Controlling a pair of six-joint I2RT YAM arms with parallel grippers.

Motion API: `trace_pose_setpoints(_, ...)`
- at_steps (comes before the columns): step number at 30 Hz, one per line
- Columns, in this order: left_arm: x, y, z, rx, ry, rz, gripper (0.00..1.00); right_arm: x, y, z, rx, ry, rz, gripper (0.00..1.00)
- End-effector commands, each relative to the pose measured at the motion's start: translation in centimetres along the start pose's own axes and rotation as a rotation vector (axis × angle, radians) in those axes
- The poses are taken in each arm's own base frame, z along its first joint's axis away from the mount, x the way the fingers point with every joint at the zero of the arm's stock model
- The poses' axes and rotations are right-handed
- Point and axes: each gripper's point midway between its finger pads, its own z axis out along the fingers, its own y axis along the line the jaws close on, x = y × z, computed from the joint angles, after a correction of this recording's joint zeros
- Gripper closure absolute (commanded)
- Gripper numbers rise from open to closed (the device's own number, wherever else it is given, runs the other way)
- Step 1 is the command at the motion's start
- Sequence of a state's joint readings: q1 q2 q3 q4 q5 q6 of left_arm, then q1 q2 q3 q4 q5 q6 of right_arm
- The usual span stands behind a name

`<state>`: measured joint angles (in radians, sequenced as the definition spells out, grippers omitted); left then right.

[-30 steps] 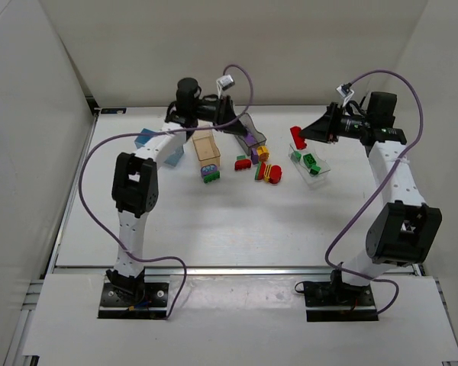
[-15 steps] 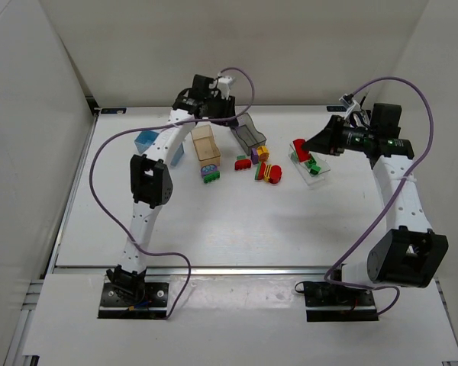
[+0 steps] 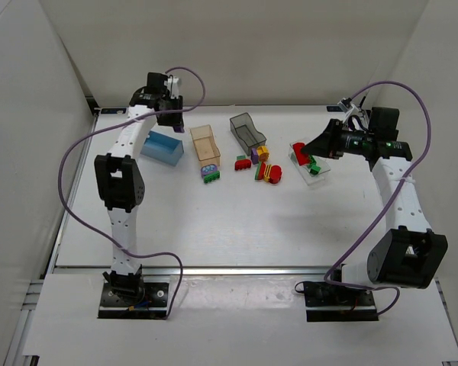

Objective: Sort the legos into containers by color

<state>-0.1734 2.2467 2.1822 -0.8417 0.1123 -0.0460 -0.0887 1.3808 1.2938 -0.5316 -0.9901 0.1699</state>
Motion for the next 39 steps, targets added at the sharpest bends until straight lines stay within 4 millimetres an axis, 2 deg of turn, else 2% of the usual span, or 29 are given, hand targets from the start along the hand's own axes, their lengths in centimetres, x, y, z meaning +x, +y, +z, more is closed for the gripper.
trace_pose_setpoints(1,-2.1,-2.7,-3.3,0.059,-0.072,0.048,0.90,-0.7,0.2,0.2,-0.019,-0.013,-0.031,1.00)
trace_pose_setpoints(8,-2.6,-6.0,-2.5,0.127,-0.086,0.098,0.90,-0.6,0.2,0.2,-0.022,-0.006,-0.037,1.00)
trace_pose_setpoints(14,-1.4,-7.6,-0.4,0.139,-0.036,0.133,0.87,-0.4,0.1,0.3,-0.021,-0.004,-0.033,1.00)
trace_pose_setpoints(23,0.3,-6.7,1.1,0.084,0.022,0.144,0.84,-0.8,-0.7,0.6,-0.005,0.003,-0.035,1.00)
trace_pose_setpoints(24,0.6,-6.7,1.3,0.089,0.031,0.146,0.80,-1.0,-0.8,0.6,-0.002,0.000,-0.037,1.00)
trace_pose_setpoints(25,0.7,-7.0,1.4,0.107,0.035,0.146,0.59,-1.0,-0.9,0.6,0.000,0.001,-0.034,1.00)
trace_pose_setpoints(27,0.9,-7.5,1.3,0.138,0.043,0.151,0.34,-1.2,-1.5,0.9,0.016,0.003,-0.025,1.00)
trace_pose_setpoints(28,1.0,-8.0,1.3,0.165,0.044,0.152,0.14,-1.3,-2.0,1.0,0.038,0.003,-0.022,1.00)
trace_pose_setpoints(30,0.7,-8.3,1.0,0.192,0.036,0.155,0.02,-1.7,-2.5,1.2,0.051,0.003,-0.024,1.00)
trace_pose_setpoints(34,-1.2,-9.9,-0.9,0.295,-0.017,0.138,0.00,-2.5,-3.7,2.2,0.108,0.012,-0.064,1.00)
trace_pose_setpoints(35,-1.8,-10.1,-1.5,0.302,-0.035,0.140,0.01,-3.1,-3.2,2.7,0.110,0.011,-0.093,1.00)
trace_pose_setpoints(36,-2.7,-10.1,-2.3,0.304,-0.058,0.109,0.01,-3.4,-3.2,3.1,0.112,0.013,-0.107,1.00)
trace_pose_setpoints(37,-4.0,-10.3,-3.7,0.313,-0.098,0.102,0.01,-3.7,-4.2,3.8,0.137,0.022,-0.120,1.00)
trace_pose_setpoints(38,-5.4,-10.2,-5.1,0.318,-0.139,0.090,0.00,-5.0,-4.1,3.9,0.151,0.006,-0.147,1.00)
trace_pose_setpoints(39,-6.5,-10.2,-6.4,0.321,-0.171,0.064,0.01,-5.1,-3.1,5.2,0.131,0.022,-0.178,1.00)
